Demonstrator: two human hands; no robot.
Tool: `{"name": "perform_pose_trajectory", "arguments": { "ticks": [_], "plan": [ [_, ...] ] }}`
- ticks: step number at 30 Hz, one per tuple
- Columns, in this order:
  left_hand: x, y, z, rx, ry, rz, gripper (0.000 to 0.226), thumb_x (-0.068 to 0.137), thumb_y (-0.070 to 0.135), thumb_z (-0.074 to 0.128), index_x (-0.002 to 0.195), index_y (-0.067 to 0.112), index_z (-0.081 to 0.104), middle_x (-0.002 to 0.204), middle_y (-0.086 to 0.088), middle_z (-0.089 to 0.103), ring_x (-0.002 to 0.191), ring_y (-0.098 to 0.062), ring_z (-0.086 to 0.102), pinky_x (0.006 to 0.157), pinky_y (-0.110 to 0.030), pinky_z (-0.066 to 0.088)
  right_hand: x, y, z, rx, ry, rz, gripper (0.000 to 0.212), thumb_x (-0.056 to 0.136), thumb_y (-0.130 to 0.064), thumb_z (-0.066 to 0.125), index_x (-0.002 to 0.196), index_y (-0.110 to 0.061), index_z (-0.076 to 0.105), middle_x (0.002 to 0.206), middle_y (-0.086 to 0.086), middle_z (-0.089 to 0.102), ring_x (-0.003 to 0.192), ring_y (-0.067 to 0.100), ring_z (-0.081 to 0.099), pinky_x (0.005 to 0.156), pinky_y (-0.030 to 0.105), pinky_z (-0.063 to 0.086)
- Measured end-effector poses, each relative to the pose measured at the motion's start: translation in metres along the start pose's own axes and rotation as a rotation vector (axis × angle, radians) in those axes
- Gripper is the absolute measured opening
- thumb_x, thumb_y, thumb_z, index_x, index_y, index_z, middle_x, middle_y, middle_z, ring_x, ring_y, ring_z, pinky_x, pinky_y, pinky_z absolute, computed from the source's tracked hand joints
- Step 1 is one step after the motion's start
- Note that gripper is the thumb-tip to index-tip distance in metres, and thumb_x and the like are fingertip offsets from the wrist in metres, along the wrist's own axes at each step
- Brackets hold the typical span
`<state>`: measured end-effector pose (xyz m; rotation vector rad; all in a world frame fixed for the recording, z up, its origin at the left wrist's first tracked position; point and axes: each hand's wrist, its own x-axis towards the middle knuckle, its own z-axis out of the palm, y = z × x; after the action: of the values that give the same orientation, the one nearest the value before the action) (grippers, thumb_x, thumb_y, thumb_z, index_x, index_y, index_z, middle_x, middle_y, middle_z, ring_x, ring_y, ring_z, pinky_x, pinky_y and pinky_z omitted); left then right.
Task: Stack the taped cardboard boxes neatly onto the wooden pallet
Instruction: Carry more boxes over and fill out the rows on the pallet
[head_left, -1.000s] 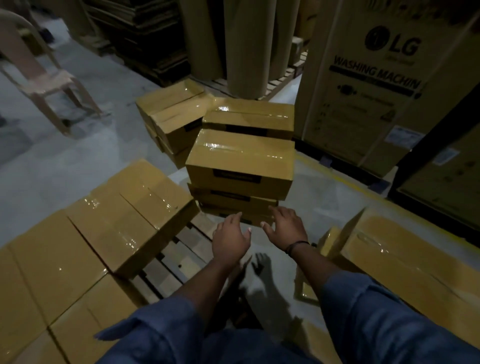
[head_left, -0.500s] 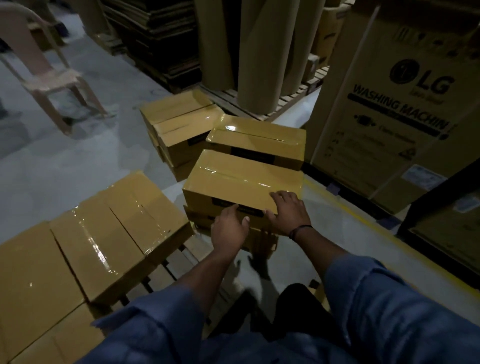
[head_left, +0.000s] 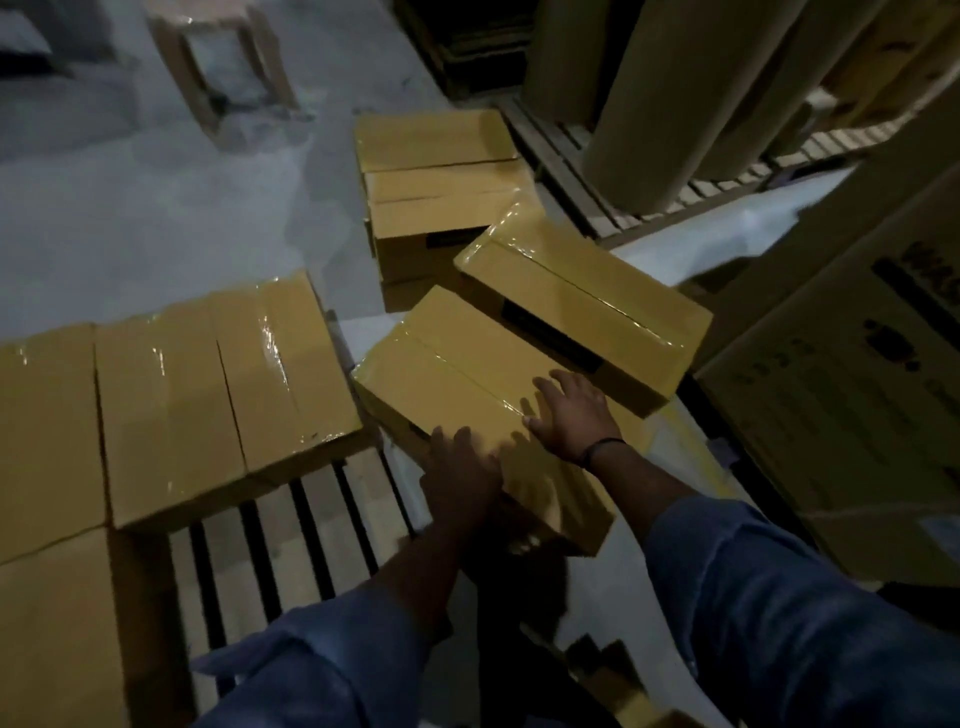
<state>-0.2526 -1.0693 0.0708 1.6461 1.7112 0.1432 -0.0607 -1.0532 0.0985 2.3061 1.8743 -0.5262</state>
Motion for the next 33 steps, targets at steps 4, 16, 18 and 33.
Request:
{"name": "perform_pose_trajectory", "arguments": {
  "ticks": [4,16,18,33],
  "plan": [
    [0.032,0.015,0.024,-0.032,-0.014,-0.142,0.08,0.095,0.058,0.06,0.16,0.026,0.026,0.17,-0.009,0.003,0.153,-0.042,0.014,0.117,-0.054,0.03,0.07,0.026,0.002,-0.107,-0.099,-0.168,0.071,0.096,-0.059,0.054,0.155,-0.03,0.03,0.166,0.007,0.021,0.152,0.035,0.016,0.121,0.059,0.021],
    [0.098,0.026,0.083,0.102,0.019,-0.224,0.105,0.081,0.075,0.067,0.161,0.032,0.016,0.168,-0.012,-0.017,0.15,-0.051,0.004,0.109,-0.06,0.038,0.188,0.068,0.052,-0.262,-0.282,-0.471,0.094,0.086,-0.071,0.058,0.16,-0.035,0.013,0.17,0.005,-0.01,0.155,0.039,-0.011,0.117,0.066,0.024],
    [0.099,0.029,0.09,0.078,0.037,-0.275,0.109,0.076,0.072,0.075,0.161,0.036,0.016,0.168,-0.008,-0.022,0.146,-0.057,0.002,0.1,-0.062,0.046,0.193,0.074,0.062,-0.245,-0.319,-0.464,0.1,0.084,-0.073,0.061,0.161,-0.037,0.008,0.17,0.006,-0.016,0.154,0.042,-0.014,0.118,0.066,0.022],
    [0.1,0.032,0.083,0.111,0.107,-0.287,0.114,0.071,0.074,0.077,0.16,0.041,0.016,0.168,0.0,-0.025,0.142,-0.057,0.022,0.102,-0.064,0.047,0.176,0.085,0.082,-0.131,-0.202,-0.535,0.089,0.081,-0.086,0.04,0.157,-0.05,0.007,0.169,-0.004,-0.015,0.152,0.048,-0.007,0.112,0.069,0.031]
  ]
}}
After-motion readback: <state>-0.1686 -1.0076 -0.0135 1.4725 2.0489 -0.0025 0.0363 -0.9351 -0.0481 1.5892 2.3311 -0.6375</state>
